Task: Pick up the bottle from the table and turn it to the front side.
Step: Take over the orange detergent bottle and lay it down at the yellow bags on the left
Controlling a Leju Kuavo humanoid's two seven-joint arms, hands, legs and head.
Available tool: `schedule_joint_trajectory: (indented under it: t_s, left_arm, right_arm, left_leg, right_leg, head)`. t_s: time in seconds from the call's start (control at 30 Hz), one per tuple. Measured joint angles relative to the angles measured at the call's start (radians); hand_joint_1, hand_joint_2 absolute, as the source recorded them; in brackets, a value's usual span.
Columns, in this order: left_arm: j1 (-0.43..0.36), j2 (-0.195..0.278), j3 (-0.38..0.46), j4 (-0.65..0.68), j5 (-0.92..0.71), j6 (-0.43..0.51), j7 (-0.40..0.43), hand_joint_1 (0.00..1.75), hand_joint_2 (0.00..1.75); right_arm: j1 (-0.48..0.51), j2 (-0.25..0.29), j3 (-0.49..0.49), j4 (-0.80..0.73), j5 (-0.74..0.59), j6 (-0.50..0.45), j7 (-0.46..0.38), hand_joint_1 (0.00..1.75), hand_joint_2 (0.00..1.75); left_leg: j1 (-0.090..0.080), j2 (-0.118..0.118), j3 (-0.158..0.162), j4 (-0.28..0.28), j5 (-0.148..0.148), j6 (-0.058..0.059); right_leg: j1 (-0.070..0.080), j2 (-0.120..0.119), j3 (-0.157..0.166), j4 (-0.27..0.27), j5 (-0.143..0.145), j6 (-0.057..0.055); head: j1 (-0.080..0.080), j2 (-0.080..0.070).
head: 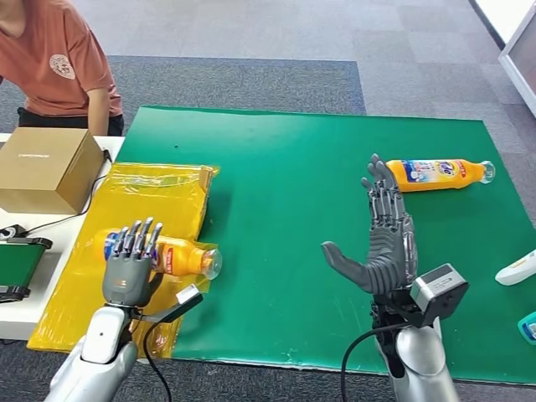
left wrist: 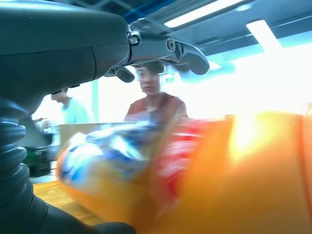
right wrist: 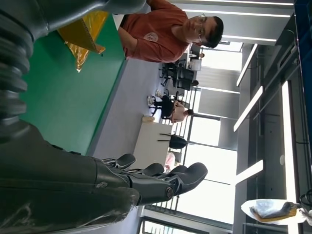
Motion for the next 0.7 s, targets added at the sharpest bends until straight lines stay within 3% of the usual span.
schedule_joint_trajectory:
  t_s: [0.33,0.53,0.7]
  left_arm:
    - [0.007,0.014,-0.011,-0.001,0.023,0.0,-0.031,0.0,1.75]
    - [0.051,0.015,-0.016,-0.057,0.079,0.001,-0.068,0.0,1.75]
    - [0.116,0.01,-0.054,-0.225,0.32,-0.033,-0.166,0.0,1.75]
  right_arm:
    - [0.005,-0.007,0.005,-0.012,0.005,0.002,-0.003,0.0,1.75]
    - [0.013,-0.008,0.013,-0.023,0.017,0.005,-0.005,0.0,1.75]
    - [0.039,-0.008,0.014,-0.046,0.055,-0.004,-0.004,0.0,1.75]
  left_leg:
    - [0.0,0.0,0.0,0.0,0.0,0.0]
    - [0.0,0.0,0.0,0.0,0.0,0.0]
    - [0.0,0.0,0.0,0.0,-0.001,0.0]
  right_leg:
    - [0.0,0.0,0.0,0.0,0.0,0.0]
    - [0.0,0.0,0.0,0.0,0.0,0.0]
    - [0.0,0.0,0.0,0.0,0.0,0.0]
  head:
    - [0.0,0.0]
    - [0.0,0.0]
    - [0.0,0.0]
